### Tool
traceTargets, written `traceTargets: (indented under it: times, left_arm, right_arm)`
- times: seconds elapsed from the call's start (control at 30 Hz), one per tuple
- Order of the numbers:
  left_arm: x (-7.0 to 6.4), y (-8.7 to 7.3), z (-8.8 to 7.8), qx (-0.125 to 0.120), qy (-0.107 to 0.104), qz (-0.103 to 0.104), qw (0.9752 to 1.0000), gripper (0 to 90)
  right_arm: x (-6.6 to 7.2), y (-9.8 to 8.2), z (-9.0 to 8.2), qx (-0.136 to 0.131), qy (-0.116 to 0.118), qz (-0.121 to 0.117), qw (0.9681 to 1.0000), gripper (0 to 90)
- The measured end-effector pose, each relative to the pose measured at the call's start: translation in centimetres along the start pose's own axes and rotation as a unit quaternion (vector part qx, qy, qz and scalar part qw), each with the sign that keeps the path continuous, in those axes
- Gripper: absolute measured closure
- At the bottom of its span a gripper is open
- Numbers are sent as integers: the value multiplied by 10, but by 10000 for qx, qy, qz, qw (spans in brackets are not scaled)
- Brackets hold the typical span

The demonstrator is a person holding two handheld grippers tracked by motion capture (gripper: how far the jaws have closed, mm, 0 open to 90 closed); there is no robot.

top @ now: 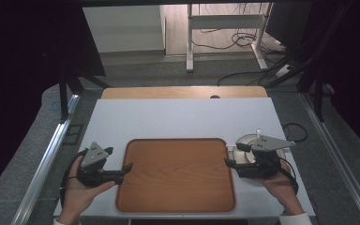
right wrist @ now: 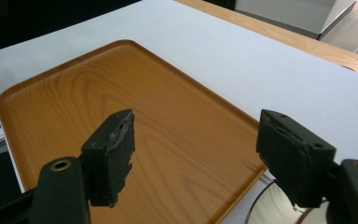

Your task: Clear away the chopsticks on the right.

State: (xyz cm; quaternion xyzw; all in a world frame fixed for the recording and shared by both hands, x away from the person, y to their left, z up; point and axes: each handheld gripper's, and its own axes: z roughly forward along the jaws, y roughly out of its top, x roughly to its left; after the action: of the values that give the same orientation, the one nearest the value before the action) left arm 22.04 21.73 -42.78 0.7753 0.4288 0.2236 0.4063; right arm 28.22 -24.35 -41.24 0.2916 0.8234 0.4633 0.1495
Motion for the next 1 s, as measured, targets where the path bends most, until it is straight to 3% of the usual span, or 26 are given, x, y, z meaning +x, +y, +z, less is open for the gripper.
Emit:
traceTargets:
  times: [0.4, 0.43, 0.7, 0.77, 0.8, 0.93, 1.0]
  left_arm:
    - [8, -6, 3, 105, 38, -43, 9999, 144]
    - [8, -7, 3, 129, 64, -12, 9999, 144]
    - [6, -9, 2, 166, 105, 25, 9998, 144]
    - [5, -9, 3, 195, 90, 50, 9998, 144]
    - [5, -9, 3, 209, 87, 62, 9997, 144]
    - [3, -10, 6, 272, 74, 113, 9995, 143]
    - [3, -10, 7, 293, 79, 109, 9995, 143]
  right_arm:
    - [-14, -3, -7, 61, -185, 80, 9998, 333]
    - [-17, -2, -10, 68, -312, 93, 9994, 339]
    - [-34, 0, -26, 85, -640, 178, 9978, 371]
    - [-40, 0, -32, 85, -753, 242, 9968, 388]
    - [-47, -1, -37, 158, -930, 347, 9949, 397]
    - [-56, -3, -45, 266, -1103, 424, 9926, 407]
    - [-60, -4, -50, 463, -1238, 338, 9906, 407]
